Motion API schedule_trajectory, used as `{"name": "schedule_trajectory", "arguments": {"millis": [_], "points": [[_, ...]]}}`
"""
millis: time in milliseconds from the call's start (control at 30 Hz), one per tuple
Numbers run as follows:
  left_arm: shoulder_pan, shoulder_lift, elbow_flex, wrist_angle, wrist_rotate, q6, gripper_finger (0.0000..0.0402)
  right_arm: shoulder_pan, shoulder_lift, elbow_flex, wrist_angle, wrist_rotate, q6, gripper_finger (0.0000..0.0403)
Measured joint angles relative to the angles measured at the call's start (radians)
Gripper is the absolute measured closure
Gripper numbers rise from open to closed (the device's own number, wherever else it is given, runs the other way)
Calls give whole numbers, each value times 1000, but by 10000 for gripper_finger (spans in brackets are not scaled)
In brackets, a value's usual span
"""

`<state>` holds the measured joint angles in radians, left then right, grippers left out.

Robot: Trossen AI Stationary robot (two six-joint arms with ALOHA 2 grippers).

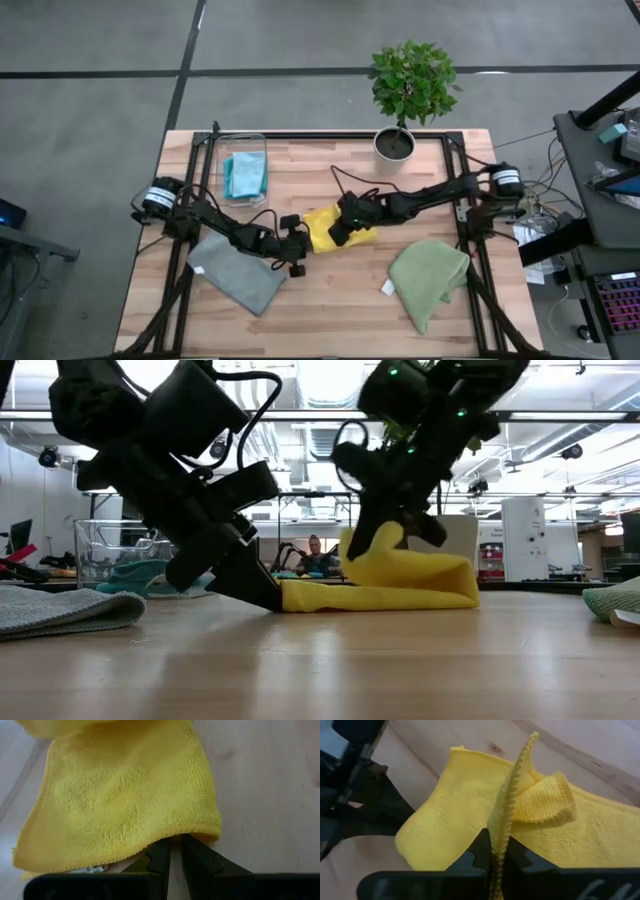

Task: Fold microfiber towels
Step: Fold the yellow microfiber towel

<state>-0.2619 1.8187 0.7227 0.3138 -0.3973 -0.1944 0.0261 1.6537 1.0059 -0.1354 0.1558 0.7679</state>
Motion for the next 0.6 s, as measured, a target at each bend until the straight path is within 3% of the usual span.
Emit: {"name": "schedule_trajectory", "arguments": {"millis": [600], "points": [[-1, 1, -9, 17, -1, -5, 369, 0, 213, 207, -11, 3, -86, 393]]}}
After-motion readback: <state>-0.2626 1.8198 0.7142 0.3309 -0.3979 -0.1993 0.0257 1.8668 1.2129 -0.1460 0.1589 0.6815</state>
